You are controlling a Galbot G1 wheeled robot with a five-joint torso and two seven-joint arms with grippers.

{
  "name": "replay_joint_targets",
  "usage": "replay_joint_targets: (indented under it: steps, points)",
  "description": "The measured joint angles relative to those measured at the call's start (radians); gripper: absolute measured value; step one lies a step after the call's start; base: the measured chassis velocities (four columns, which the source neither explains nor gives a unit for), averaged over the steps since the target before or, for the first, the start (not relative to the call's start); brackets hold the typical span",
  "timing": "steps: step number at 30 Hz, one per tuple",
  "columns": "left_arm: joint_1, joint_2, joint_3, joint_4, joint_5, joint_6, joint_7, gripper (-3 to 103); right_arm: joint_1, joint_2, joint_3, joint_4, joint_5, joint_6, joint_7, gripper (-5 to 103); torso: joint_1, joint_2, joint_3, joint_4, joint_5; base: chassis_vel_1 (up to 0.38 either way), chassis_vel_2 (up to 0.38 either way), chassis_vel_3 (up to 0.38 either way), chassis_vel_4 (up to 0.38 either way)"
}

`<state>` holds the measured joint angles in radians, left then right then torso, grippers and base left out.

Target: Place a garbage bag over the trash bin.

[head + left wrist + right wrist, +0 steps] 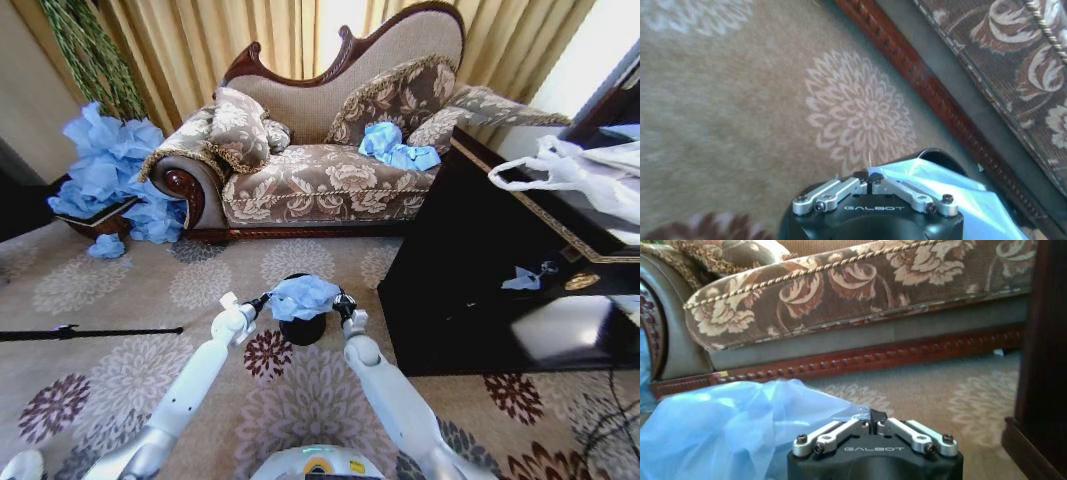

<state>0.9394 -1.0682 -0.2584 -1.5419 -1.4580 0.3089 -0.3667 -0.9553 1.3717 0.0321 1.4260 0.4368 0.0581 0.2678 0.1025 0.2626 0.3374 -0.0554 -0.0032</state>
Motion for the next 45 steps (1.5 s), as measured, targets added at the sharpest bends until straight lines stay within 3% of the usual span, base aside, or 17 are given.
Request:
replay_joint_targets:
  steps: [3, 8, 15, 25, 34, 45]
  points:
    - [0.093, 0.043, -0.025, -0.058, 0.002, 0.0, 0.015, 0, -0.051, -0.018, -0.002, 0.052, 0.004, -0.005, 0.003, 0, 0.0, 0.0, 0.0, 0.0005, -0.0002, 0.0, 0.0, 0.0, 0.0]
    - [0.097, 0.022, -0.024, -0.025, 0.029, -0.011, 0.031, 0, -0.034, 0.025, 0.008, -0.035, -0.027, 0.04, -0.013, 0, 0.0, 0.0, 0.0, 0.0006, 0.0001, 0.0, 0.0, 0.0, 0.0]
    - [-0.034, -0.091, 0.014, 0.132, 0.082, -0.038, 0.051, 0, 0.07, 0.091, 0.045, -0.245, -0.063, 0.129, -0.062, 0, 0.0, 0.0, 0.0, -0.0001, -0.0004, 0.0, 0.0, 0.0, 0.0]
    - [-0.1, -0.097, 0.018, 0.169, 0.086, -0.042, 0.053, 0, 0.159, 0.101, 0.071, -0.32, -0.064, 0.146, -0.086, 0, 0.0, 0.0, 0.0, 0.0002, -0.0001, 0.0, 0.0, 0.0, 0.0]
    - [-0.161, -0.116, 0.033, 0.245, 0.099, -0.05, 0.071, 0, 0.254, 0.157, 0.093, -0.474, -0.081, 0.189, -0.127, 0, 0.0, 0.0, 0.0, 0.0002, -0.0004, 0.0, 0.0, 0.0, 0.0]
    - [-0.233, -0.139, 0.058, 0.307, 0.125, -0.055, 0.114, 0, 0.367, 0.189, 0.105, -0.643, -0.087, 0.255, -0.215, 0, 0.0, 0.0, 0.0, 0.0002, -0.0002, 0.0, 0.0, 0.0, 0.0]
